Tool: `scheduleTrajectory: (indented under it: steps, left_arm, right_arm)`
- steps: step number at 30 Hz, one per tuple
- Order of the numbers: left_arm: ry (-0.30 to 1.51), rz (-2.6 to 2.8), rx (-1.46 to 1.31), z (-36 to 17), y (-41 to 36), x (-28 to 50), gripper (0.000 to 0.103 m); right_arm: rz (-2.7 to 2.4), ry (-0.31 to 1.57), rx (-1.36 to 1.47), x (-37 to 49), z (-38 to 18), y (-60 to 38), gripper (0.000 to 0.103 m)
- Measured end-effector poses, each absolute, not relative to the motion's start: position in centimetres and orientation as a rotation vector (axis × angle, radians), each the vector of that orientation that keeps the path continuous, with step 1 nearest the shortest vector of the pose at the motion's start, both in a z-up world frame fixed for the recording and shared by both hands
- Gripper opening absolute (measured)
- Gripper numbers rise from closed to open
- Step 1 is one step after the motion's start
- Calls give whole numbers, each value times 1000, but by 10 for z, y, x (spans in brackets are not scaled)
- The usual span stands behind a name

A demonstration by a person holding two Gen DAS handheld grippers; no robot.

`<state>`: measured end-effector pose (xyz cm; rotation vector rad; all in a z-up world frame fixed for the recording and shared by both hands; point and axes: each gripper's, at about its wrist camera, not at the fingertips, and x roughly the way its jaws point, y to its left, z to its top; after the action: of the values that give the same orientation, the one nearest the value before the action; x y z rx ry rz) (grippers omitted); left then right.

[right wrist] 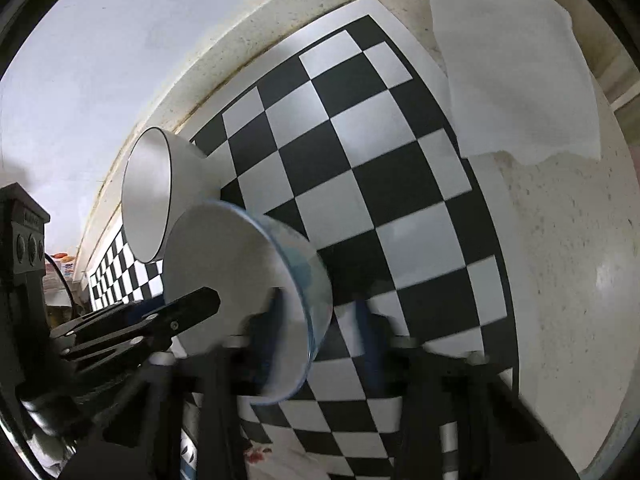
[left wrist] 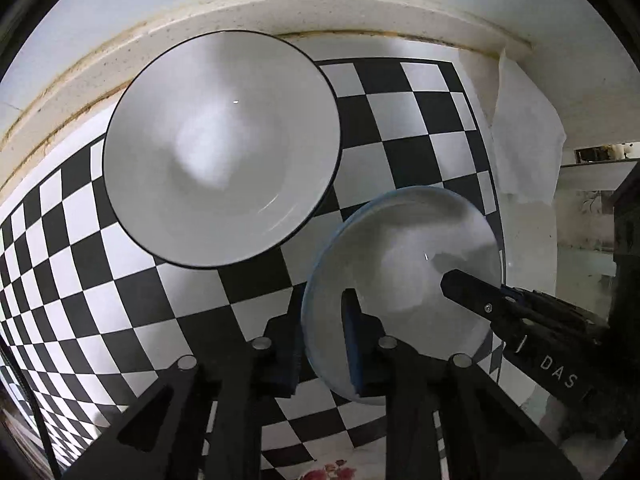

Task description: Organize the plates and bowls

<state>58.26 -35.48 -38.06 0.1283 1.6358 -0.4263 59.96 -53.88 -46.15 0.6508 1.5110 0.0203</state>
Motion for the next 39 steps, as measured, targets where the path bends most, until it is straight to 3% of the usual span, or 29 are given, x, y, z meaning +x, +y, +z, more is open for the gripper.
scheduleTrajectory:
  steps: [11,30,39]
  left_arm:
    - [1579,-425,138,-352,-347,564,16]
    - [1400,-485,147,-245,-289,465,16]
    - [1465,-524,146,-261,-262,405,16]
  right_arm:
    - [10,1492,607,594,-446,-529,12]
    - [50,1344,544,494,-326,-493,12]
    - [58,1365,559,414,-319,-465,12]
